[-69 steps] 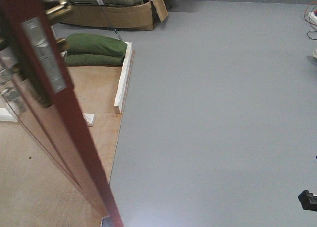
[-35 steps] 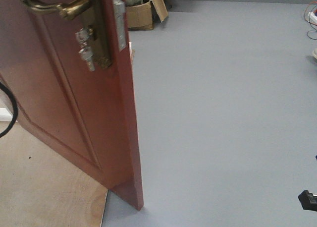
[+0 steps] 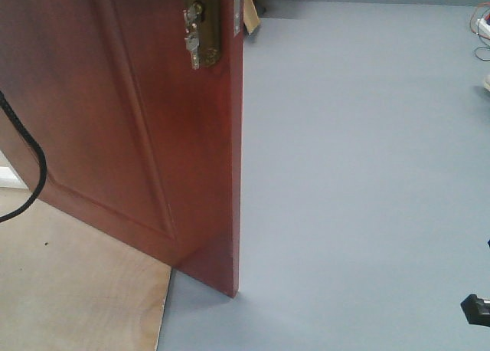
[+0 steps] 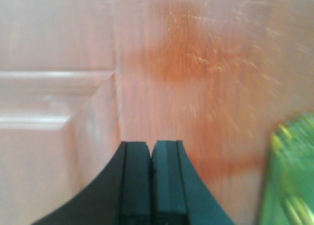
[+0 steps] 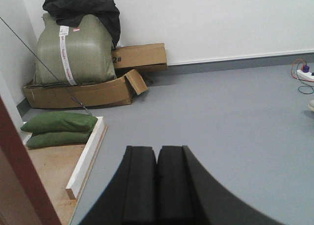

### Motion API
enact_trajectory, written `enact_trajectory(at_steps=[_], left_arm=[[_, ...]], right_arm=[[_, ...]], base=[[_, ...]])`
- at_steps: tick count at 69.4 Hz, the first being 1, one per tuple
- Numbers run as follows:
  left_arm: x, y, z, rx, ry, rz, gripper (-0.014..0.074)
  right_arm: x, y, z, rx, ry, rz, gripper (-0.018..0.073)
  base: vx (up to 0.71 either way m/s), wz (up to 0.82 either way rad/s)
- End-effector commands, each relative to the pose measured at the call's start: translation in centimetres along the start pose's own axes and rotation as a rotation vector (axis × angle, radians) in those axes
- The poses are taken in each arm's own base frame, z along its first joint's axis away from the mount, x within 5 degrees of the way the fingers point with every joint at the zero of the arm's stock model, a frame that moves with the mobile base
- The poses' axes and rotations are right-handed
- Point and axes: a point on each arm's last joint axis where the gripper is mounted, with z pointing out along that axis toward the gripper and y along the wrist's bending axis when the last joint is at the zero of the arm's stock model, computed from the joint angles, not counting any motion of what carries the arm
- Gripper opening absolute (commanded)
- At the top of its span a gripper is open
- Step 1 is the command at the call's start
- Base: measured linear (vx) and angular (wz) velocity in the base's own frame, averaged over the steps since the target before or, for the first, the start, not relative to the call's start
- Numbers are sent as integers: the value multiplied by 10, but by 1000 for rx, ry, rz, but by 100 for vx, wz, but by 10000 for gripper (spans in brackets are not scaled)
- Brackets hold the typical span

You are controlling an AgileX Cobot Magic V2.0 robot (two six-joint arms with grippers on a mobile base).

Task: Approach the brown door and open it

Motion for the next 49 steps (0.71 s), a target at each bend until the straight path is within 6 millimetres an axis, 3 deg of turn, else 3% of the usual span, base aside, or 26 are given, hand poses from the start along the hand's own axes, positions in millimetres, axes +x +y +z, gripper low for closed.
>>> enact_trajectory(at_steps=[1, 49], left_arm=[[-21, -5, -9, 23, -83, -88, 11], [-21, -5, -9, 23, -83, -88, 11]], right_arm=[[-7, 0, -1, 2, -86, -14, 0], [-7, 0, -1, 2, -86, -14, 0]], base=[[0, 0], [0, 0]])
